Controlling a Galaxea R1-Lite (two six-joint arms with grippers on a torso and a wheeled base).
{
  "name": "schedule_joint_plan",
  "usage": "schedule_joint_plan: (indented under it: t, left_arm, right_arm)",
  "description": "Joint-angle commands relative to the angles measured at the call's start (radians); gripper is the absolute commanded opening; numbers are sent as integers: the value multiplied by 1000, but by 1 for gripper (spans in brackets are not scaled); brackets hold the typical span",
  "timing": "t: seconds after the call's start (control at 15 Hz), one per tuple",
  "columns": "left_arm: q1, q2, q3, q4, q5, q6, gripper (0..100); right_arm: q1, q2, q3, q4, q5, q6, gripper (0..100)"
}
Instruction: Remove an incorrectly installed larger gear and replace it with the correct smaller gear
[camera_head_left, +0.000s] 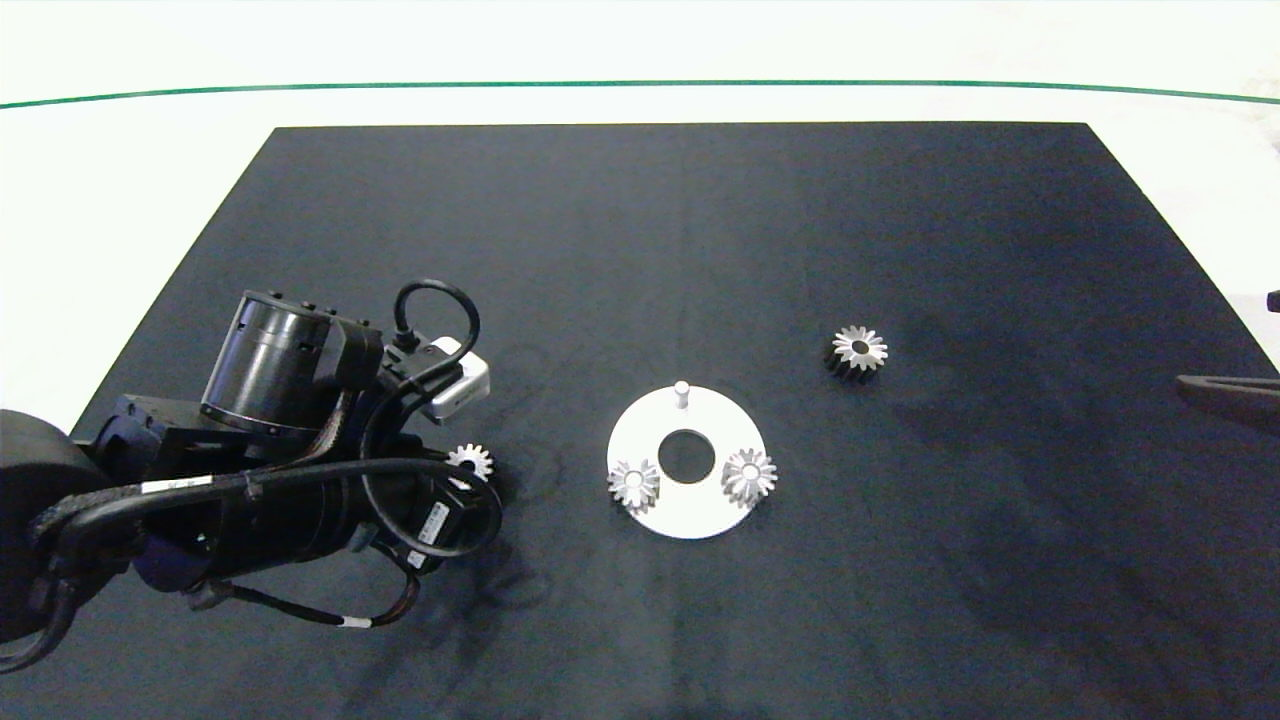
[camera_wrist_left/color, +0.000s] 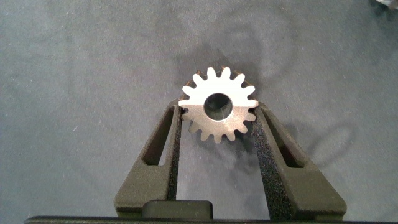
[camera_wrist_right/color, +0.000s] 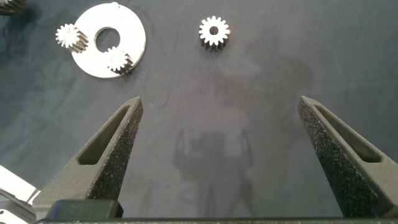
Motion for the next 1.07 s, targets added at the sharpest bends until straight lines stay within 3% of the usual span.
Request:
schedule_joint_plan:
  t: [0.07, 0.4, 0.53, 0.73, 1.07]
  left_arm:
    - [-31, -39, -7, 8, 2, 3, 4]
    - [-91, -45, -73, 54, 5, 3, 4]
    - [-117, -34, -158, 112, 22, 3, 4]
    - [-155, 3, -217, 122, 30, 6, 4]
    - [-230, 65, -276, 123, 81, 6, 4]
  right_arm:
    - [1, -3, 1, 2, 2, -2, 100]
    - [2, -19, 7, 2, 3, -2, 100]
    - [2, -27, 21, 2, 9, -2, 100]
    - [1, -42, 21, 2, 9, -2, 100]
    - [2, -56, 21, 2, 9, 7, 100]
